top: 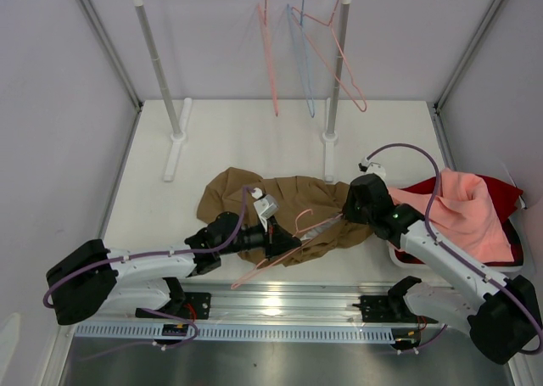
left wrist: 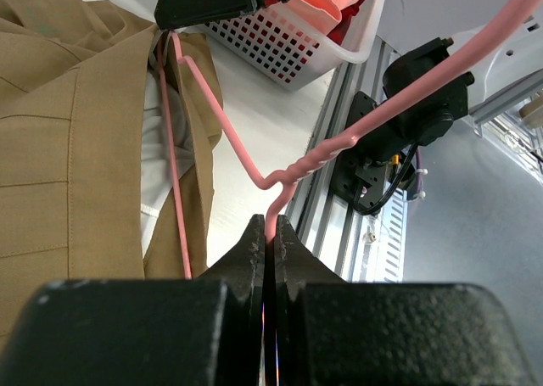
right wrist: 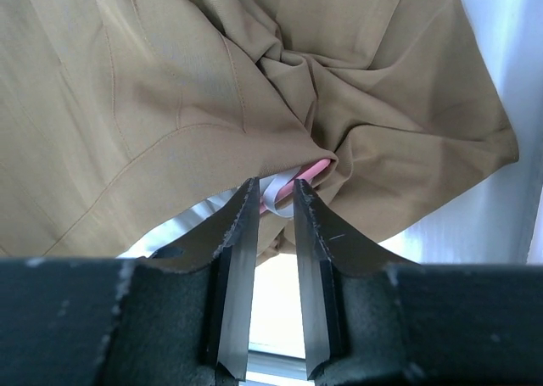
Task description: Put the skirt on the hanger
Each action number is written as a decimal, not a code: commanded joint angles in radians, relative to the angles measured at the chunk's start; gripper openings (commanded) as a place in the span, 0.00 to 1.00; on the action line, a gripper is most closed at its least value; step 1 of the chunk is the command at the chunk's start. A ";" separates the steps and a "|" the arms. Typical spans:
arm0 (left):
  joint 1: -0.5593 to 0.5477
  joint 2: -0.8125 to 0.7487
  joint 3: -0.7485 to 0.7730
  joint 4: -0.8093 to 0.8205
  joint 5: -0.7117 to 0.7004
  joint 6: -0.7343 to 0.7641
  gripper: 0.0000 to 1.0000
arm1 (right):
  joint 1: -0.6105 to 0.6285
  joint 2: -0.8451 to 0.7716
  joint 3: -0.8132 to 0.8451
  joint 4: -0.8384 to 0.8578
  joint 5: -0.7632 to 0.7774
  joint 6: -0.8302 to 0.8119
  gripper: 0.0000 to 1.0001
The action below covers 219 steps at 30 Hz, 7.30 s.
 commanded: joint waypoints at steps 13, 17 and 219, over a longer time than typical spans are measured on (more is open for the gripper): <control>-0.009 0.006 0.045 0.060 0.042 0.023 0.00 | -0.002 0.008 0.002 0.015 -0.020 0.032 0.31; -0.009 0.002 0.047 0.073 0.048 0.030 0.00 | -0.004 0.013 0.009 0.001 -0.025 0.036 0.35; 0.009 0.466 0.314 -0.007 -0.119 -0.055 0.00 | -0.117 0.393 0.217 -0.016 0.072 0.075 0.21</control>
